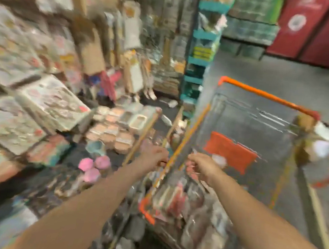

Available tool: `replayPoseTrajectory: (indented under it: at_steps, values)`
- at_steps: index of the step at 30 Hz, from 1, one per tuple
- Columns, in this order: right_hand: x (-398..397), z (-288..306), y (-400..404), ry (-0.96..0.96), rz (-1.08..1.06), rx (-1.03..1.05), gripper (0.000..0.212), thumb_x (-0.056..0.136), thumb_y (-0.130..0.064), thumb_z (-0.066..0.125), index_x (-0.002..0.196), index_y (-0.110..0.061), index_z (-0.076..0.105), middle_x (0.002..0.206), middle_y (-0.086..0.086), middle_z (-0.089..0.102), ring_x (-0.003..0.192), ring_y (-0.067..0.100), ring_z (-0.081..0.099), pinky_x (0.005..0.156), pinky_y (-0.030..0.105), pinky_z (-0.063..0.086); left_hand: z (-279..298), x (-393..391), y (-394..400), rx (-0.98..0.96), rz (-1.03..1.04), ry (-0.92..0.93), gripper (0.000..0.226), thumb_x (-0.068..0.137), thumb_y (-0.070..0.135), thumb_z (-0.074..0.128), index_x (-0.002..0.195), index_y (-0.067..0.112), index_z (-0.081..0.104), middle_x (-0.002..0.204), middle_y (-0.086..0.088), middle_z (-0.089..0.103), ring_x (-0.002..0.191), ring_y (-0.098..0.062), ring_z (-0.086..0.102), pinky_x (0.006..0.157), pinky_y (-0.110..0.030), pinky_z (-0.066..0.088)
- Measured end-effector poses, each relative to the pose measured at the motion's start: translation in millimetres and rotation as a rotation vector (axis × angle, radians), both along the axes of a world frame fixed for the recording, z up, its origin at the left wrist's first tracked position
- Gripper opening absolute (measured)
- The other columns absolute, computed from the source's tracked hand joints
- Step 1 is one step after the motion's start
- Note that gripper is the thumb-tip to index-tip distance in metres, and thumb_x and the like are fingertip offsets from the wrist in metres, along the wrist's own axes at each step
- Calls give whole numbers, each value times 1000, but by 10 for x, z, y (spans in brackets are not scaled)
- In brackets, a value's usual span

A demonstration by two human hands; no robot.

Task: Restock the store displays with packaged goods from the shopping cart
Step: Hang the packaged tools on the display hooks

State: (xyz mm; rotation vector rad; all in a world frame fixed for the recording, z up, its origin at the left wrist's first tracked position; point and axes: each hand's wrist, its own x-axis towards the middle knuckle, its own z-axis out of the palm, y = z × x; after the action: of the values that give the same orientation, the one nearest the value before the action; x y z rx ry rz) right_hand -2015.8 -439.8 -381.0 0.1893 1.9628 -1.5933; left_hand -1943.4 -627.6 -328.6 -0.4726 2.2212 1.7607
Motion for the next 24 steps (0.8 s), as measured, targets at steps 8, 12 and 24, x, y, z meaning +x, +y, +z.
replayPoseTrajectory:
  at_steps: [8,12,24]
  values:
    - [564,-827,1390,-294,-286,190,22,89,-30,64,76,-15,56,61,5,49,50,17,40,45,21,31,-807,-189,1184,42,-210,-314,32,100,16,55,129,2,54,95,-8,62,81,-16,61,70,-24,49]
    - [747,-1295,1473,-352,-242,249,29,87,-41,70,76,-16,58,69,5,55,59,19,47,60,30,36,-1097,-111,1394,-78,-286,-423,27,101,29,53,118,9,60,106,-6,67,94,-19,64,81,-31,50]
    - [663,-1862,943,-212,-159,375,33,96,-30,59,106,1,67,102,16,68,99,35,64,76,39,49,-1586,335,1098,-15,-47,-580,41,101,27,54,134,2,50,85,-11,62,63,-17,63,48,-22,48]
